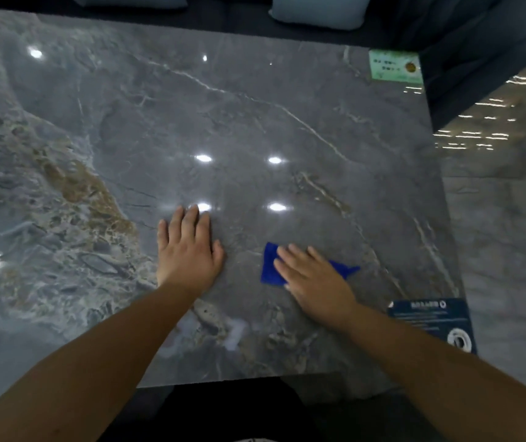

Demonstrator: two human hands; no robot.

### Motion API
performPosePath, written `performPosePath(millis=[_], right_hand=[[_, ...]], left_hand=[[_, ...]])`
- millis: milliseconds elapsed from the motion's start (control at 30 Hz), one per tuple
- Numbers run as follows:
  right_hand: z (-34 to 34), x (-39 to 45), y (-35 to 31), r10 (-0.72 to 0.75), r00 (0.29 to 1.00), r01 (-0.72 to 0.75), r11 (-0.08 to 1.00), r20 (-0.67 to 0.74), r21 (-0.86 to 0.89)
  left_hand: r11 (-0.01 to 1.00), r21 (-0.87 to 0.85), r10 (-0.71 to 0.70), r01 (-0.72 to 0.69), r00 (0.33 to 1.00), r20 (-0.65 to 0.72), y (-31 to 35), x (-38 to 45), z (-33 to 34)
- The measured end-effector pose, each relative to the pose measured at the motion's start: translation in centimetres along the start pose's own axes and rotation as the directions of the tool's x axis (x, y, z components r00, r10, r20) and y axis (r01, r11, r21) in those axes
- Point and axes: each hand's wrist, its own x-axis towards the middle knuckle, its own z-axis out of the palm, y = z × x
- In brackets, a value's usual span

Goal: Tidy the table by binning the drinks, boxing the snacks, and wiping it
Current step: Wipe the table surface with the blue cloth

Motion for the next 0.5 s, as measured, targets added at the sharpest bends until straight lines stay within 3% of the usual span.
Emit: performPosePath(millis=[133, 300, 433, 500], right_hand=[[1.6, -3.9, -3.4, -0.038, 0.999, 0.038, 0.999, 0.019, 0.011], [1.2, -5.3, -5.0, -0.026, 0.998, 0.030, 0.996, -0.054, 0.082], [-0.3, -5.2, -4.7, 0.062, 0.985, -0.009, 0.951, -0.163, 0.310], [-0.9, -4.8, -4.2, 0.192, 0.965, -0.086, 0.877, -0.181, 0.473]], left_hand=[[0.999, -0.037, 0.006, -0.006, 1.000, 0.005, 0.1, -0.1, -0.1], [0.995, -0.087, 0.041, -0.038, 0.999, 0.032, 0.3, -0.2, -0.8], [0.983, -0.089, 0.163, -0.159, 0.986, 0.039, 2.7, 0.2, -1.0], [0.984, -0.086, 0.159, -0.153, 0.986, 0.060, 4.0, 0.6, -0.5]])
